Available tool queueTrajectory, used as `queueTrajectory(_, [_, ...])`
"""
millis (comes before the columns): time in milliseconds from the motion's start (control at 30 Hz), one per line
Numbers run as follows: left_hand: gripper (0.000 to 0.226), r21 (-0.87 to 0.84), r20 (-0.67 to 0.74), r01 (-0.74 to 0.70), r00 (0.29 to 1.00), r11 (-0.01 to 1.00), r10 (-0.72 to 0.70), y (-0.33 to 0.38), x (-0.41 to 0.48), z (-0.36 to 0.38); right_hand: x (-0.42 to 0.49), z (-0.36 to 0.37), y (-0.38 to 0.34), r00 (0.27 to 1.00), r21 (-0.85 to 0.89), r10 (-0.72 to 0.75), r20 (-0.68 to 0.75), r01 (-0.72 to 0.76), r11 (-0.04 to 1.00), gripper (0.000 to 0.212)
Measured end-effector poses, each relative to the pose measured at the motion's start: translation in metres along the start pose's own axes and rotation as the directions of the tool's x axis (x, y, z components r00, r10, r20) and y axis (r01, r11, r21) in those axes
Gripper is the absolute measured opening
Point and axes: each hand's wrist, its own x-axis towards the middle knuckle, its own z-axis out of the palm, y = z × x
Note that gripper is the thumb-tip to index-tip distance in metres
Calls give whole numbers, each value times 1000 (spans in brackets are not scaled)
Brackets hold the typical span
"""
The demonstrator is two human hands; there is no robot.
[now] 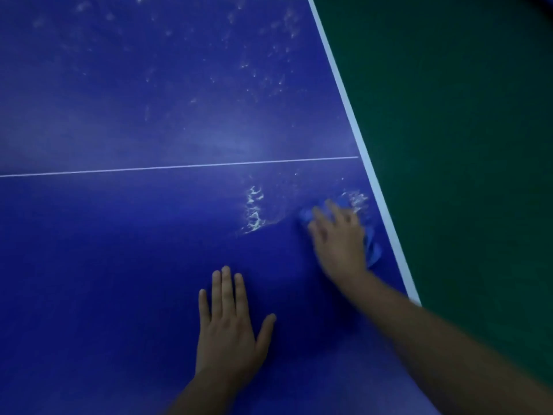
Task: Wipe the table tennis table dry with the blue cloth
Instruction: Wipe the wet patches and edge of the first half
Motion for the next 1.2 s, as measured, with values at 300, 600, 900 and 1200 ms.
queueTrajectory(300, [93, 112, -26, 24, 999, 993, -21, 5, 10, 12, 40, 18, 72, 928, -90, -367, 72, 372, 924, 43])
queueTrajectory(600, [79, -56, -138, -44, 990, 997, 35, 0, 3, 8, 68, -21, 40, 998, 253, -60, -23, 64, 965, 38])
queueTrajectory(900, [76, -202, -198, 246, 938, 948, -286, -84, 3, -5, -48, 35, -136, 769, 205, -636, 66, 614, 762, 42])
queueTrajectory(1200, [86, 10, -78, 198, 977, 980, -197, -90, 37, -14, 40, 43, -77, 968, 114, -250, -32, 252, 961, 44])
